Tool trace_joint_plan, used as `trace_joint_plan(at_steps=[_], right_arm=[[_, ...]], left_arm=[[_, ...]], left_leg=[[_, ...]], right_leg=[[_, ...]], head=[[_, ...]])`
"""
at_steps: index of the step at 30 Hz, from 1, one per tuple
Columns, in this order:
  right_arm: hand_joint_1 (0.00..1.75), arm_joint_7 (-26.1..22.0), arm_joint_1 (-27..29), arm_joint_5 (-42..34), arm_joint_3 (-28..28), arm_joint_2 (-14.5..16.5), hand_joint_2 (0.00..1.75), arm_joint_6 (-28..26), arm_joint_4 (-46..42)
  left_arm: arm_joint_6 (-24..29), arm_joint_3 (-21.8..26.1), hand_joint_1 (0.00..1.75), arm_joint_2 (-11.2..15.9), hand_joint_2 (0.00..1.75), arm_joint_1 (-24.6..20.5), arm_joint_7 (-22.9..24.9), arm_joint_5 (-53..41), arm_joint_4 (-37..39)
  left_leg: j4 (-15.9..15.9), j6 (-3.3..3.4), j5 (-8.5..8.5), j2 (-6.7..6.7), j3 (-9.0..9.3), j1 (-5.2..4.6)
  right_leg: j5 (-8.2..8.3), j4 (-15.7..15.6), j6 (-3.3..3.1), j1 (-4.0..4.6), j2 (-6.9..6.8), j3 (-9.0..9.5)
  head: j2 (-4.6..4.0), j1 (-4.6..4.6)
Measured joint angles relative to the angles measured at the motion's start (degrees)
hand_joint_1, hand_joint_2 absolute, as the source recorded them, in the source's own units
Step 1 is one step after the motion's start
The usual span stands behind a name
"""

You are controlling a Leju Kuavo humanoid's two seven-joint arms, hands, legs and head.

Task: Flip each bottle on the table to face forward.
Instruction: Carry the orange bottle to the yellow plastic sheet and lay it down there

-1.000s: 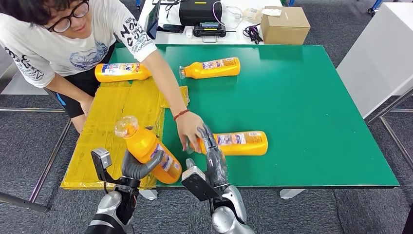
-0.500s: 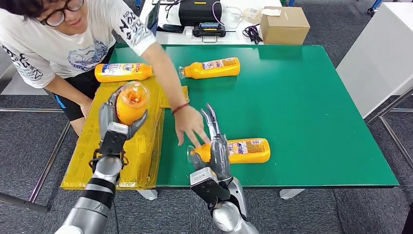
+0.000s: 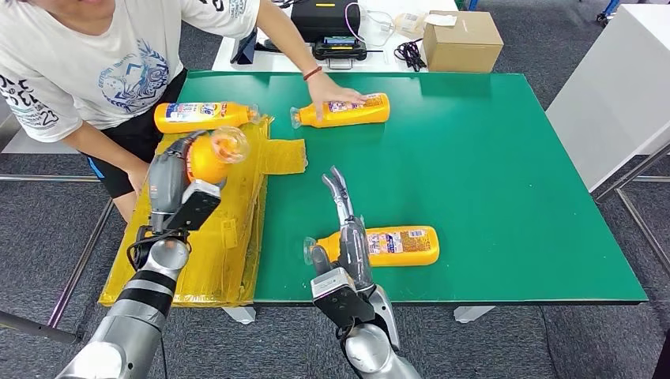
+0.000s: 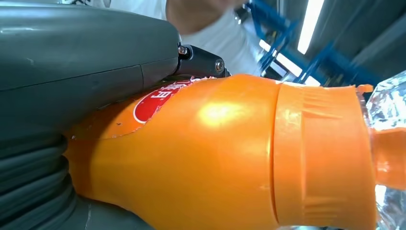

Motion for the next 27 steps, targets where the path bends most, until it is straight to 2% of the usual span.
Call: trace_joint_plan(at_steps=[3,9,21,27], right_arm=[[0.00,-0.40,0.00,-0.68,-0.02,-0.02,0.00,0.11,-1.40],[0.00,-0.43,0.00,-1.44,-0.02,-0.08,0.00,0.82,-2.93],[0.00,0.66,0.00,-4.17,0.32,-0.21,0.00,3.80,-3.78],[0.00,0.75,-0.01,-5.79,0.05,-0.28,0.00,5.45,-3.78]], left_arm=[[1.55,-0.28,1.75,0.82,1.75,-1.83,1.89,-5.12,5.53],[2.46,-0.96,1.75,1.79,1.75,-3.77,3.28,-7.35,11.20],[1.57,-2.67,1.75,3.50,1.75,-7.43,13.79,-18.95,20.55],[-3.27,-4.97,1.75,4.46,1.75,-8.38,18.06,-25.44,24.22]], left_leg=[[0.00,0.00,0.00,0.05,0.01,0.00],[0.00,-0.01,0.00,0.06,0.00,0.00],[0.00,-0.01,0.01,0.13,0.00,0.00],[0.00,-0.01,0.00,0.14,-0.01,0.00]], right_leg=[[0.00,0.01,0.00,0.00,0.02,0.00],[0.00,0.01,0.00,0.00,0.02,-0.01],[0.00,0.01,0.00,0.00,0.03,-0.02],[0.00,0.01,0.00,0.00,0.03,-0.03]], head=[[0.00,-0.01],[0.00,0.00],[0.00,0.00],[0.00,0.01]])
